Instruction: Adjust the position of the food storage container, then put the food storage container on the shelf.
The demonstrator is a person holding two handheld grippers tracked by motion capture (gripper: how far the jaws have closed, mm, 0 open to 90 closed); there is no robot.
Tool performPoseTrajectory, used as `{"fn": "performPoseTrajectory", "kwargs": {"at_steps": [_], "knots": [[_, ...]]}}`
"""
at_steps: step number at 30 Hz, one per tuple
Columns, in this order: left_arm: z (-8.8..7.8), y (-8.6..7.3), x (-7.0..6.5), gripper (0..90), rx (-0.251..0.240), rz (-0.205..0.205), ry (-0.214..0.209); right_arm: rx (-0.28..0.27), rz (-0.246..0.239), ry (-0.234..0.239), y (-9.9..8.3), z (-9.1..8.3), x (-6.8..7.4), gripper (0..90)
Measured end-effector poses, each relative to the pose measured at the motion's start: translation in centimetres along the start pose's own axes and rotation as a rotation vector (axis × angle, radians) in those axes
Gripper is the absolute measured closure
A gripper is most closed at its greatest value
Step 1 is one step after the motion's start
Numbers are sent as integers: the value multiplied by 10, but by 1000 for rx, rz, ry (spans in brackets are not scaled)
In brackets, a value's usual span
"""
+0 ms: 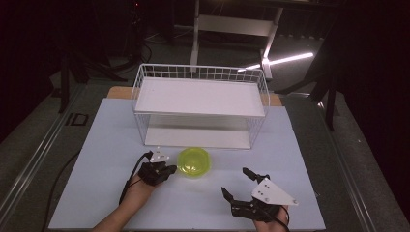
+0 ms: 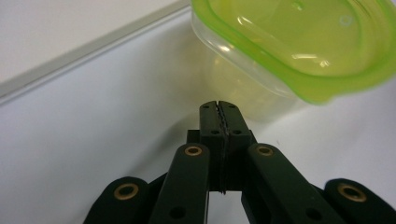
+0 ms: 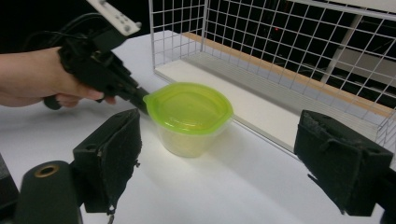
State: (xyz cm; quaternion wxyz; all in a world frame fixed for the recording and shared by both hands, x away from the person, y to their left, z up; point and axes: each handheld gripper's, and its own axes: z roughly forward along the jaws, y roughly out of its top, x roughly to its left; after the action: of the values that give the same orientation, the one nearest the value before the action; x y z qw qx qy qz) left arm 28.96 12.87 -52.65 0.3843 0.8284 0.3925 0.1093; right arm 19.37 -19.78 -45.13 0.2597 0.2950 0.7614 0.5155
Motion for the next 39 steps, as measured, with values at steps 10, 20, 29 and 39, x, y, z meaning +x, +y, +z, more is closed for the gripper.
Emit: {"fn": "performPoseTrajectory", "kwargs": {"at_steps": [10, 20, 29, 39], "knots": [[9, 5, -6, 900, -5, 4, -20, 6, 4, 15, -1, 1, 1, 149], [23, 17, -12, 900, 5, 47, -21, 3, 0, 22, -2, 0, 1, 183], [-6, -2, -2, 763, -62, 7, -34, 4, 13, 49, -3, 3, 1, 184], [-56, -8, -6, 125, -221, 16, -105, 37, 58, 82, -1, 8, 2, 175]]}}
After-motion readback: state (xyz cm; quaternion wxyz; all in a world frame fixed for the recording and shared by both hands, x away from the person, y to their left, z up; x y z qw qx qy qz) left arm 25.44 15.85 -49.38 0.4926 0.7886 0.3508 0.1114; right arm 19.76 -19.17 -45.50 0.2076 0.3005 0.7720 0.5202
